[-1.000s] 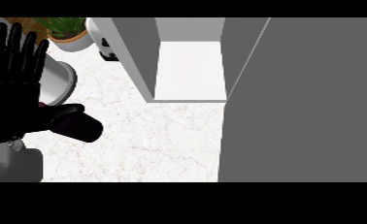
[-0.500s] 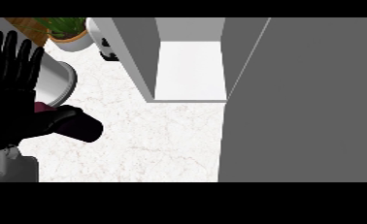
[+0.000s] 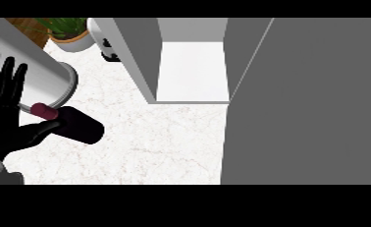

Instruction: Pick up the wine, place it into the cabinet and close the cabinet

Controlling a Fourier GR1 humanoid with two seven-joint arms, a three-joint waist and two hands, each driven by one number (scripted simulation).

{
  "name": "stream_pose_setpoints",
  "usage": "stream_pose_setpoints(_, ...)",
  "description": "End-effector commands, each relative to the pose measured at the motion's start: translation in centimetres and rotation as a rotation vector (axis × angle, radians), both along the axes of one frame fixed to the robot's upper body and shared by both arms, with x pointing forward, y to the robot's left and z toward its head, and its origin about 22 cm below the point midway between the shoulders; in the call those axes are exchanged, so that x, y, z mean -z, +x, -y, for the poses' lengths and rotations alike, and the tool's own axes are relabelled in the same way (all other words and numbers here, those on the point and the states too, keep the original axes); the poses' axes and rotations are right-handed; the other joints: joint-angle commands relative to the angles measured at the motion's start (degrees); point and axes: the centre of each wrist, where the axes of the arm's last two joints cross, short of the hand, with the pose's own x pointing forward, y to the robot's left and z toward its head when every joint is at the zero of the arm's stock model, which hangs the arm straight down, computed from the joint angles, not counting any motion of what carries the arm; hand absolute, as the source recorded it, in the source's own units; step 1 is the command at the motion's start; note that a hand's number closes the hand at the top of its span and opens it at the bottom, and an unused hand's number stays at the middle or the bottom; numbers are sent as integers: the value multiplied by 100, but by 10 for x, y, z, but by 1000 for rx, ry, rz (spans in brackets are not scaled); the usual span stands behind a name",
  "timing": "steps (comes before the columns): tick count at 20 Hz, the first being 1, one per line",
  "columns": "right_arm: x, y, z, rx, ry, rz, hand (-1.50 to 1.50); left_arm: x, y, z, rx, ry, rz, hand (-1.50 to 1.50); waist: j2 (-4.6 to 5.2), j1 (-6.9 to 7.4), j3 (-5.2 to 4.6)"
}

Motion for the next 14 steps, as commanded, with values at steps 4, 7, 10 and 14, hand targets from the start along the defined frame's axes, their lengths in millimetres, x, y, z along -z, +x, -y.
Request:
stream_pose_setpoints(4, 0, 8, 3, 6, 19, 7, -150, 27, -31, -19, -17, 31, -41, -150, -1, 21, 0)
stream_pose_setpoints(7, -19, -8, -8, -10, 22, 9, -150, 38, 3, -20, -32, 37, -52, -150, 2, -17, -2)
stream_pose_setpoints(10, -4, 5, -3, -13, 28, -1, -150, 62, -10, -40, -59, 26, -81, -150, 5, -10, -1)
stream_pose_setpoints(14, 6, 2, -7, -6, 21, -2, -150, 59, -25, -49, -47, 16, -91, -150, 0, 1, 0)
